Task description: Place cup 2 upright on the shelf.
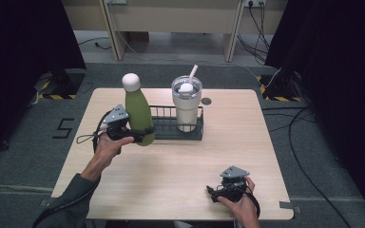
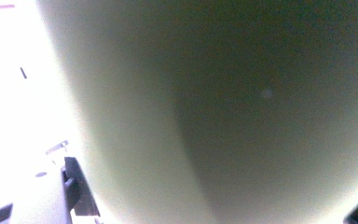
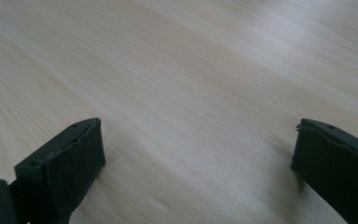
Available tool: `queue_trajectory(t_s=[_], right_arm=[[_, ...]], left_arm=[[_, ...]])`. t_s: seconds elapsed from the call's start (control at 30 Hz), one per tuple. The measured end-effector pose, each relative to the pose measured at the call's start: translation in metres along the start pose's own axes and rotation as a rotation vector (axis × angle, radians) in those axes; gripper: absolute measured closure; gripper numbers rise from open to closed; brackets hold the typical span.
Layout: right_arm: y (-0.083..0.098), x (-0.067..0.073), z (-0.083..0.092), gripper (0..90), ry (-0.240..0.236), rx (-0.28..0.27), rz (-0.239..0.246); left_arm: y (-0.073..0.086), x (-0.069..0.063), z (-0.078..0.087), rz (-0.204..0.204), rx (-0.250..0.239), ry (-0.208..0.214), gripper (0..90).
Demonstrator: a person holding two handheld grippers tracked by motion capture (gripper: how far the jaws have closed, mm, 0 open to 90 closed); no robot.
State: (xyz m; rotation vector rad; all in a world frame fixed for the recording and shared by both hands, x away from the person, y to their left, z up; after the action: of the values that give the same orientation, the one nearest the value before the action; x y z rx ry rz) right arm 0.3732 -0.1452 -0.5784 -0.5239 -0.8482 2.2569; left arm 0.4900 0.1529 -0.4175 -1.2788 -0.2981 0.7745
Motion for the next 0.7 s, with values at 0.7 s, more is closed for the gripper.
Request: queue_trajectory(t_s=[0.7], right_arm=[[0.000,0.000,0.000,2.6,-0.002,0.003,-0.004]], left_arm=[[-0.037,0.031,-0.030,0.022,-0.018,-0.058,20.4]])
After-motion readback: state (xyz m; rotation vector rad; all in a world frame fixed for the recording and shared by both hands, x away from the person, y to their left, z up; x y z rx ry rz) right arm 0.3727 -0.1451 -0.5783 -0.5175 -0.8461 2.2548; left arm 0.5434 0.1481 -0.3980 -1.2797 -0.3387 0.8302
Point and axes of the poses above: each handheld gripper's, and its own axes: z roughly backward along the jaws, y roughly out of its underside, x roughly to its left, the point moved 8 cm from there along -z, roughly forward along the jaws, and after that the axes turned 10 degrees about z, right-handed, at the moved point
